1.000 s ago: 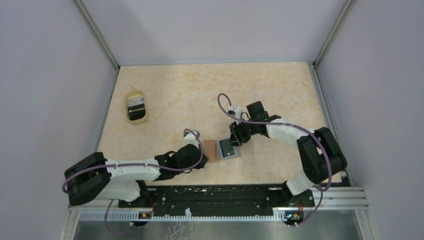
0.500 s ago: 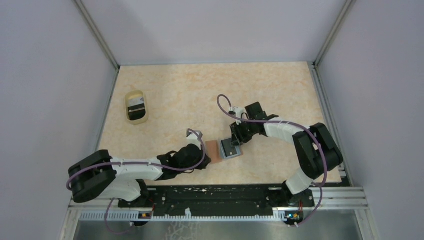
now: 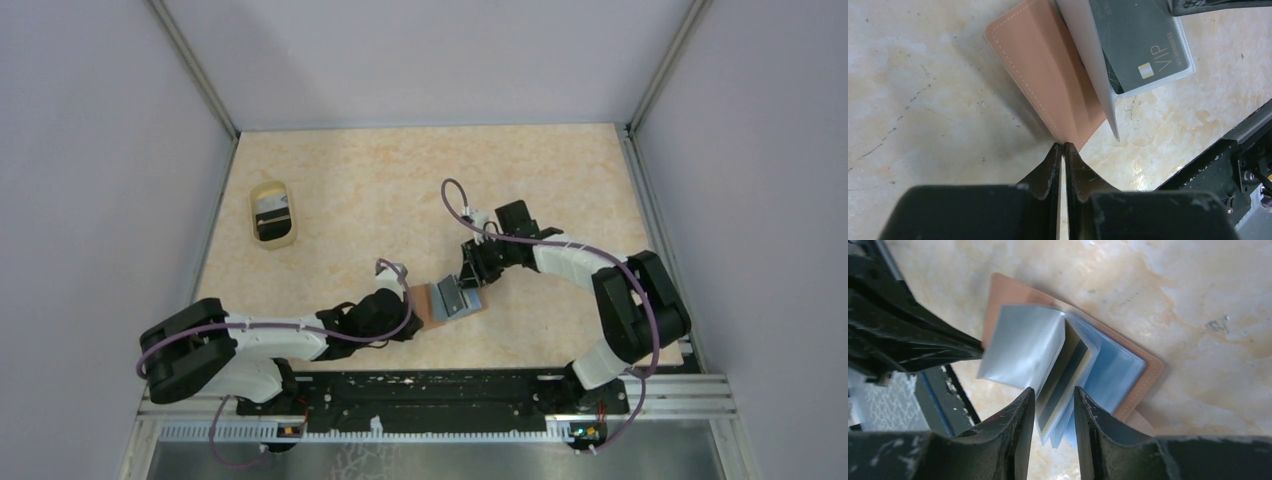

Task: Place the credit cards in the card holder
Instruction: Open the card holder at the center of the board.

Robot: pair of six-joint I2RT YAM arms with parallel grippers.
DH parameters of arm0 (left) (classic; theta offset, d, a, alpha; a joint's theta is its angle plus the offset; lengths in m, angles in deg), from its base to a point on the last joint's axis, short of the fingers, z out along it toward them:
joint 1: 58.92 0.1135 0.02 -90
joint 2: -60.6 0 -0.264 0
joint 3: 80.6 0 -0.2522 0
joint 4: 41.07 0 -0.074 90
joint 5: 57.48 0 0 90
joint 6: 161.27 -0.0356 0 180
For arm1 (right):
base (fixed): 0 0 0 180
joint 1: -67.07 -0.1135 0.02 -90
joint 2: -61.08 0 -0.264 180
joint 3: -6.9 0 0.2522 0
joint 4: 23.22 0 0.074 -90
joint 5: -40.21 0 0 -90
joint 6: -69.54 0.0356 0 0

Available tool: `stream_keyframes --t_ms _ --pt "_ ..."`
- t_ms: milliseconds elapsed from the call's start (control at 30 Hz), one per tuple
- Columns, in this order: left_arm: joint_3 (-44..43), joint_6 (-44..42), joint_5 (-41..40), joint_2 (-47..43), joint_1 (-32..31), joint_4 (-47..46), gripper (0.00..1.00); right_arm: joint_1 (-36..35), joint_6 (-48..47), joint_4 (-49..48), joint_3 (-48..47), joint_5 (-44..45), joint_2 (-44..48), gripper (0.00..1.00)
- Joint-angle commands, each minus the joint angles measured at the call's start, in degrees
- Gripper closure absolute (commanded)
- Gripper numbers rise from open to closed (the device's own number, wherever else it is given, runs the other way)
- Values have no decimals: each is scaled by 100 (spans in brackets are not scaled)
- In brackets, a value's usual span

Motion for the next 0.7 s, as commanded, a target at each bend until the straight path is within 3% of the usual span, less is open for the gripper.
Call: stream_keyframes --t_ms 0,533,667 --pt "-30 -28 120 58 14 -407 92 -13 328 -287 -87 -941 497 66" --pt "196 -16 233 37 14 -961 87 -147 651 -523 -36 -1950 -200 62" --pt "181 -26 229 82 11 -963 86 -271 558 -460 -92 -1817 -277 61"
